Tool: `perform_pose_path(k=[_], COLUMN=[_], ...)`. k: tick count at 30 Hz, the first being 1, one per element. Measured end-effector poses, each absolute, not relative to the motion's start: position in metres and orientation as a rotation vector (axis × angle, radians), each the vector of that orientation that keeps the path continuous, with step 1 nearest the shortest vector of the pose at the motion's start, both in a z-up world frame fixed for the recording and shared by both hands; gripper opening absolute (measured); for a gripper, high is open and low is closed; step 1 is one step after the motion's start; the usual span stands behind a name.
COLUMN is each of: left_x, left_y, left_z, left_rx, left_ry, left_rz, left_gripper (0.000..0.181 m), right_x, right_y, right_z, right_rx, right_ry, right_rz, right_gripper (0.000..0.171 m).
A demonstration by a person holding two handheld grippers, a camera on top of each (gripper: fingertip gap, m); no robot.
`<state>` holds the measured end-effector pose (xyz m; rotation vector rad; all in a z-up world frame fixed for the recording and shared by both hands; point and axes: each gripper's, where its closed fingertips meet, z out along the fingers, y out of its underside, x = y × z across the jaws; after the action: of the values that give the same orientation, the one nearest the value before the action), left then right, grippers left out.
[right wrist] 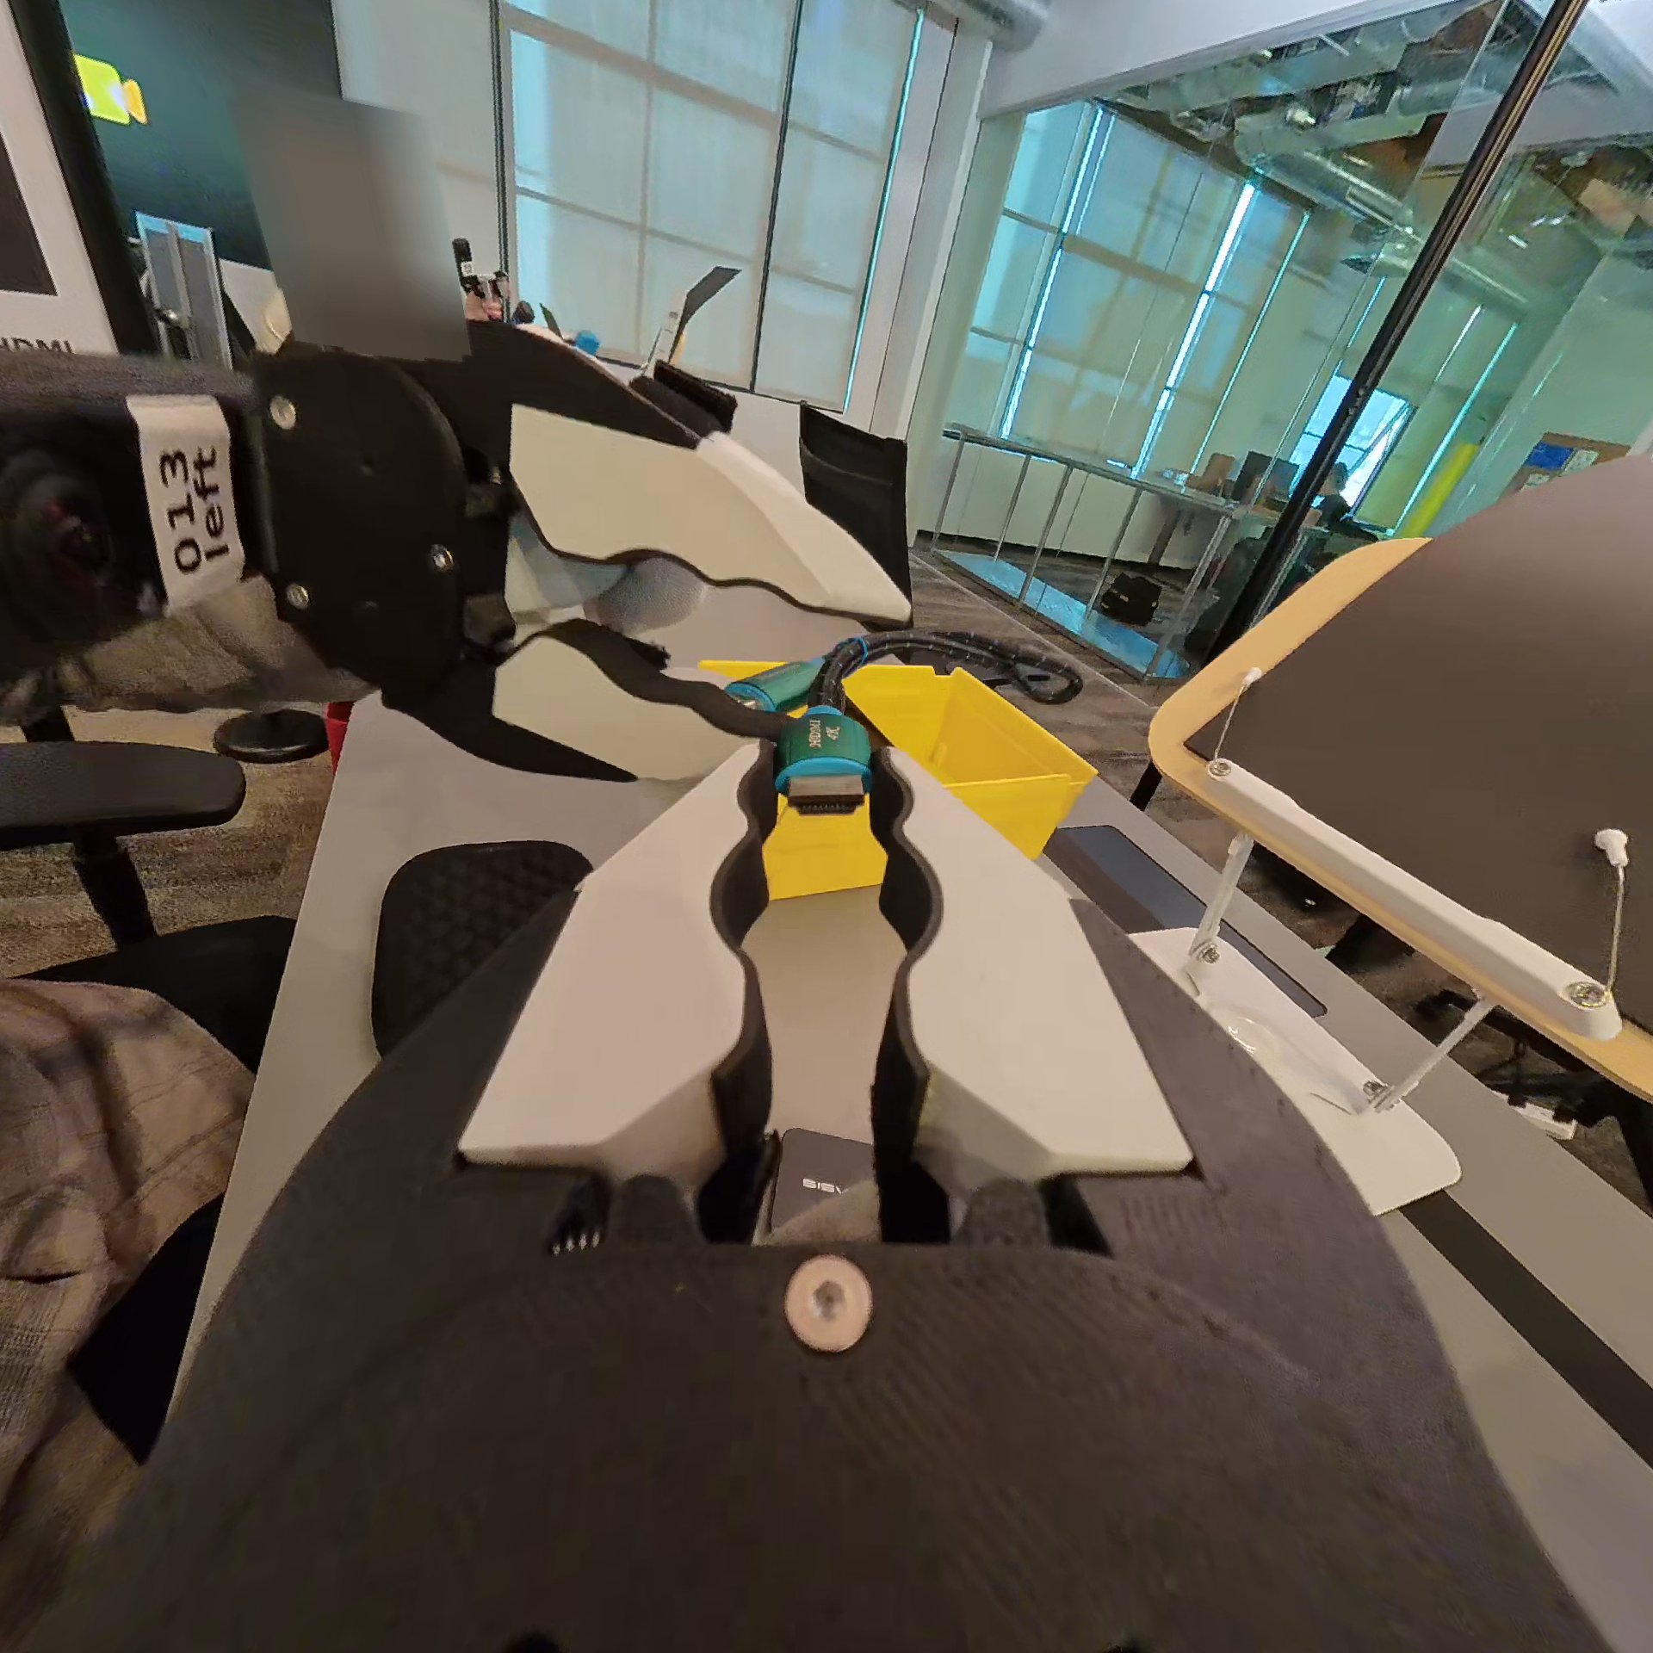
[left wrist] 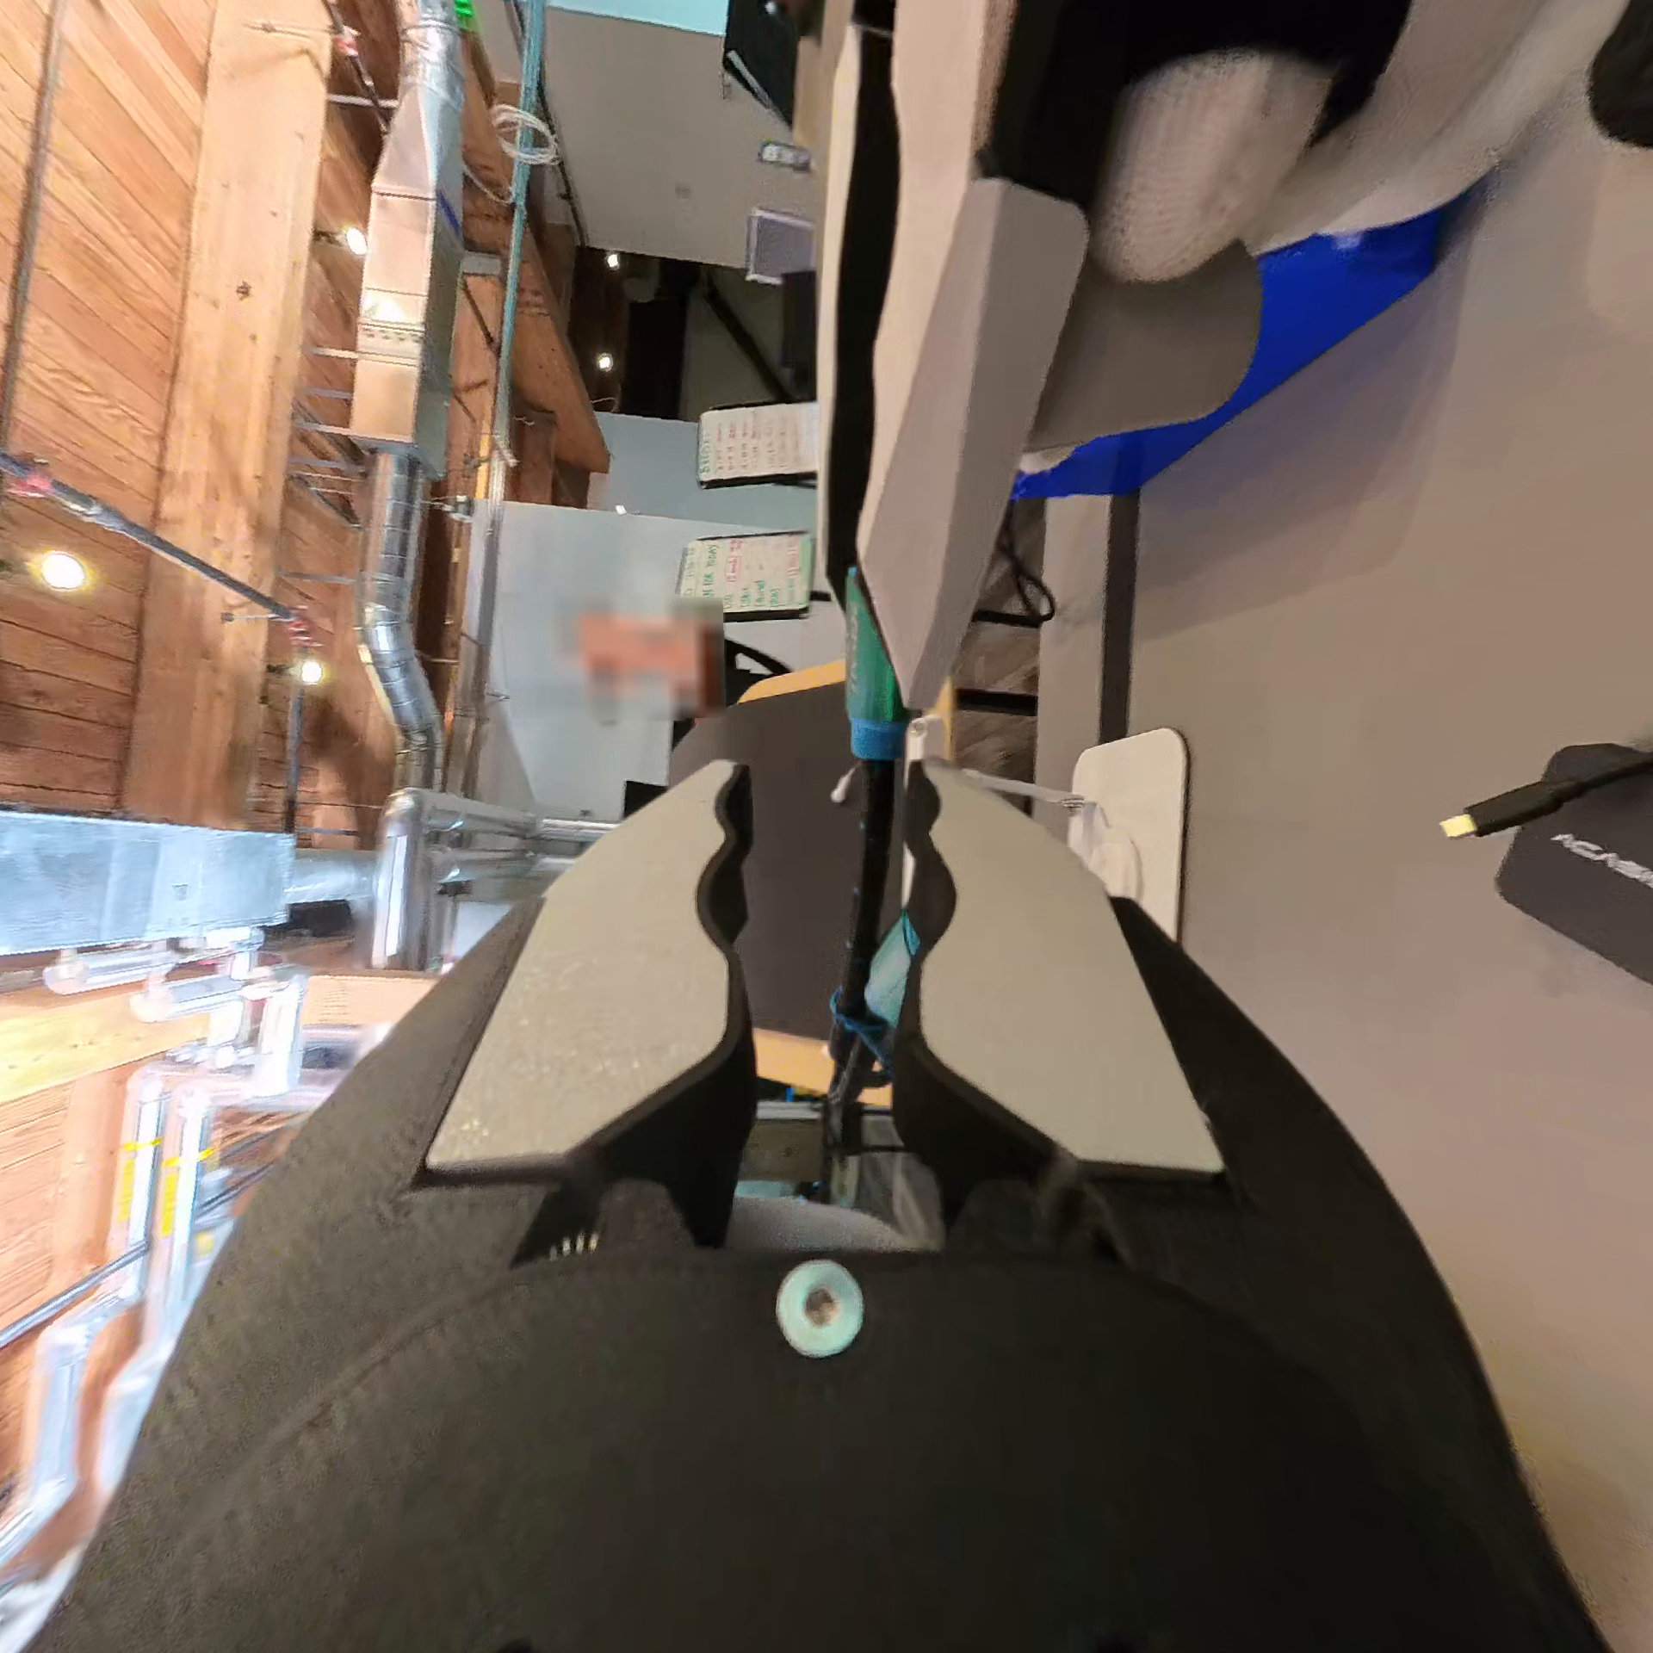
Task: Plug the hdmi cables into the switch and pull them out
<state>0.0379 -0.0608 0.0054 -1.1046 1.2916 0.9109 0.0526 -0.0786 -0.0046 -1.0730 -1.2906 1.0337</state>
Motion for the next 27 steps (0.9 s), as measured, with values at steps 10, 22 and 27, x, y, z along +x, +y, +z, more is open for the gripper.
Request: perform_pose_path(k=[10,22,27], left_x=[0.030,0.062,0.079], left_y=[-0.089,-0.103,-0.102], left_z=[0.015,0.060,0.103], left_rx=[-1.360,-1.429,-1.444], left_ry=[1.475,1.562,1.727], left_rz=[0.392,-0.301,-0.366], left_gripper=[0.037,0.039,0.047], right_x=[0.060,0.072,0.068], right_y=[-0.079,-0.110,-0.128], right_z=[0.000,0.016,0.013], right_rx=[-1.007,-0.757,-0.694], right_ry=[-1.259,-1.246,-1.309], right_rz=[1.108,1.295,1.365], right_gripper=[0.018,0.019,0.019])
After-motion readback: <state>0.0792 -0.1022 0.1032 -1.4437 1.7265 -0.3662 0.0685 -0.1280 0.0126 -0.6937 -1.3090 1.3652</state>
